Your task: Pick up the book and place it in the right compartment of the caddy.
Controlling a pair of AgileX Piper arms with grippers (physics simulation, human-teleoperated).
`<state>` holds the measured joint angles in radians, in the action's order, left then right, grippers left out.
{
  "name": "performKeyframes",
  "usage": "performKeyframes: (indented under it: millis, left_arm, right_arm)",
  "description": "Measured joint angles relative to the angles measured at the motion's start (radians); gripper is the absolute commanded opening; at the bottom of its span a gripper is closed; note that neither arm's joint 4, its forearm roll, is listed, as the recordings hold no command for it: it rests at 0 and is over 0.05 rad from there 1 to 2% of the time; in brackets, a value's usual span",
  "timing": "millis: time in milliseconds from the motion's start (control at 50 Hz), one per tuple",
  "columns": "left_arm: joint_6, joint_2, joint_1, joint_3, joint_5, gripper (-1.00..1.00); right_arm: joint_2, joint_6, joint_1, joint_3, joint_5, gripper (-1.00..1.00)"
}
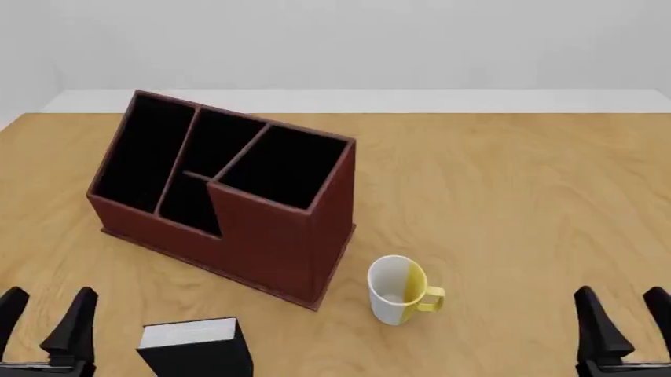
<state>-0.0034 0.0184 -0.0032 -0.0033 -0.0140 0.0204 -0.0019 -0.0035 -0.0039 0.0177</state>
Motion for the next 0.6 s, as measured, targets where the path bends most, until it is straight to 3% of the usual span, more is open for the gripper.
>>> performKeyframes:
  millis: [340,600]
  left_arm:
    - [-0.008,-0.010,0.012,-0.042,0.040,1.00]
    - [-0.007,-0.014,0.006,-0.057,0.057,1.00]
  right_arm:
    - [-0.016,-0.014,0.023,-0.001,-0.024,1.00]
    - [-0.019,-0.058,0.128,-0.082,-0.118,1.00]
